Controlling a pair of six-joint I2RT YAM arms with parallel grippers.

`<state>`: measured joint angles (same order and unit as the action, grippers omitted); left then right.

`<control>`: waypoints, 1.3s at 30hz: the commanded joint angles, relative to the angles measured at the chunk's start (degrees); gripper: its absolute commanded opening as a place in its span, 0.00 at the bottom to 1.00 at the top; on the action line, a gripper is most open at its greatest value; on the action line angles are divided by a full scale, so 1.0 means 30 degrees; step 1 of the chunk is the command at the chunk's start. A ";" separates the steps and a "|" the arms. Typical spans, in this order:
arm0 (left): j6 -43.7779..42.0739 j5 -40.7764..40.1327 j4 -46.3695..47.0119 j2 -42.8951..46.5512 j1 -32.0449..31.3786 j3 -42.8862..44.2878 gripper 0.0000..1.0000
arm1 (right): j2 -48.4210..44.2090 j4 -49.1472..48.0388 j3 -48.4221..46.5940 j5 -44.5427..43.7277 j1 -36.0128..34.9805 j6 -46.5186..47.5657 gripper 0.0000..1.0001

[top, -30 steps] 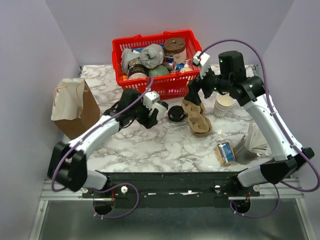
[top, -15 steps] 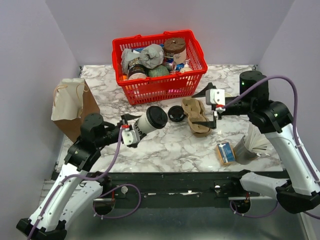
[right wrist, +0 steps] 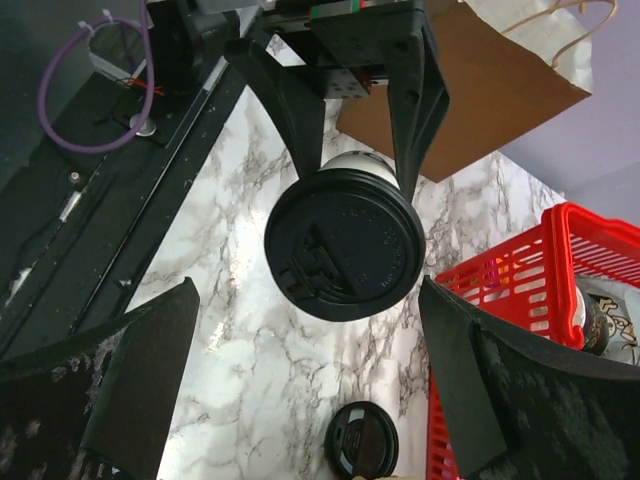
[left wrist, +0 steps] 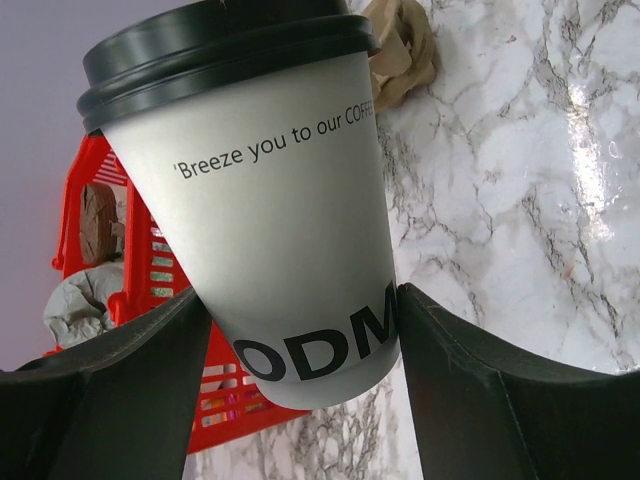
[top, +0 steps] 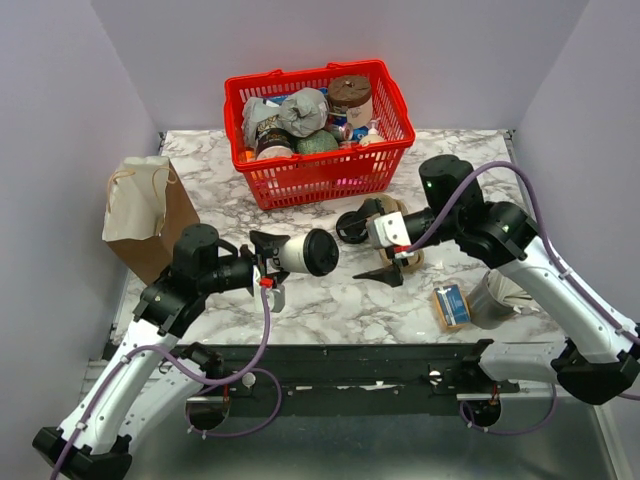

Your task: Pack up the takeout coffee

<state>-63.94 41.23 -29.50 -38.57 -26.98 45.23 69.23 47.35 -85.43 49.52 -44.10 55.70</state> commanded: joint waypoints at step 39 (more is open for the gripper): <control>0.1773 -0.5981 0.6170 0.1400 -0.1845 -0.1279 0.62 | 0.2733 -0.7962 0.0058 -0.5022 -0.0360 -2.0355 1.00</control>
<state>-59.42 23.99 -12.93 -34.33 -32.01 40.69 77.23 25.52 -86.06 32.86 -45.06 -4.91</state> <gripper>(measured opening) 0.774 0.995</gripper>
